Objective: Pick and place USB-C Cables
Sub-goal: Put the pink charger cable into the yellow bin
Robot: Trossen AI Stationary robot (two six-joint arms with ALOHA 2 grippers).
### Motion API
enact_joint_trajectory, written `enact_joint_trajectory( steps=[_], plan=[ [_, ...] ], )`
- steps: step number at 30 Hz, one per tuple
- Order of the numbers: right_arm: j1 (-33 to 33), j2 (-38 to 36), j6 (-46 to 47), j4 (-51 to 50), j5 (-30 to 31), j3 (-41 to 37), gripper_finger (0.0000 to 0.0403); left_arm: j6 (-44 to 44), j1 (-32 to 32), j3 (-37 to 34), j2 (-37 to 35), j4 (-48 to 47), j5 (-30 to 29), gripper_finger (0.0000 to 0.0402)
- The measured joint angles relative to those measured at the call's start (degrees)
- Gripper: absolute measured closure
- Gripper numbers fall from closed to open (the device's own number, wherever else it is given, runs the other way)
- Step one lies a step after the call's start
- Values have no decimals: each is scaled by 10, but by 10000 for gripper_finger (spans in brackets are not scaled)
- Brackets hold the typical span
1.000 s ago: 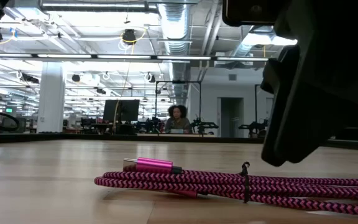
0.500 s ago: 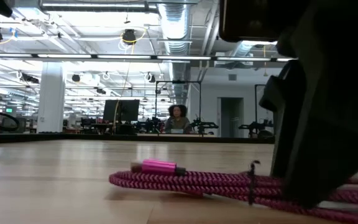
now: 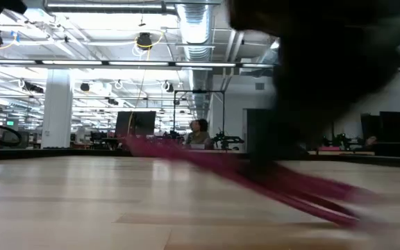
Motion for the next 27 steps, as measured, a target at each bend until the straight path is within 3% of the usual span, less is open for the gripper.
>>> enact_joint_trajectory(
  steps=[5,9,12,16,19,27],
  plan=[
    [-13,-1,-30,105,181,0,381,-18,0,-4,0,6,-43,207],
    [-32,-1,-73,199,328,0,394,-16,0,-47,0,60,-97,207],
    [-53,-1,-131,289,396,0,398,-7,6,-84,0,103,-135,207],
    [-87,-1,-177,389,382,1,393,-14,24,-112,-10,125,-180,207],
    [-106,-1,-218,428,362,1,394,0,41,-112,-21,137,-172,207],
    [-118,-1,-354,553,279,1,397,210,77,-112,-79,270,-5,207]
  ],
)
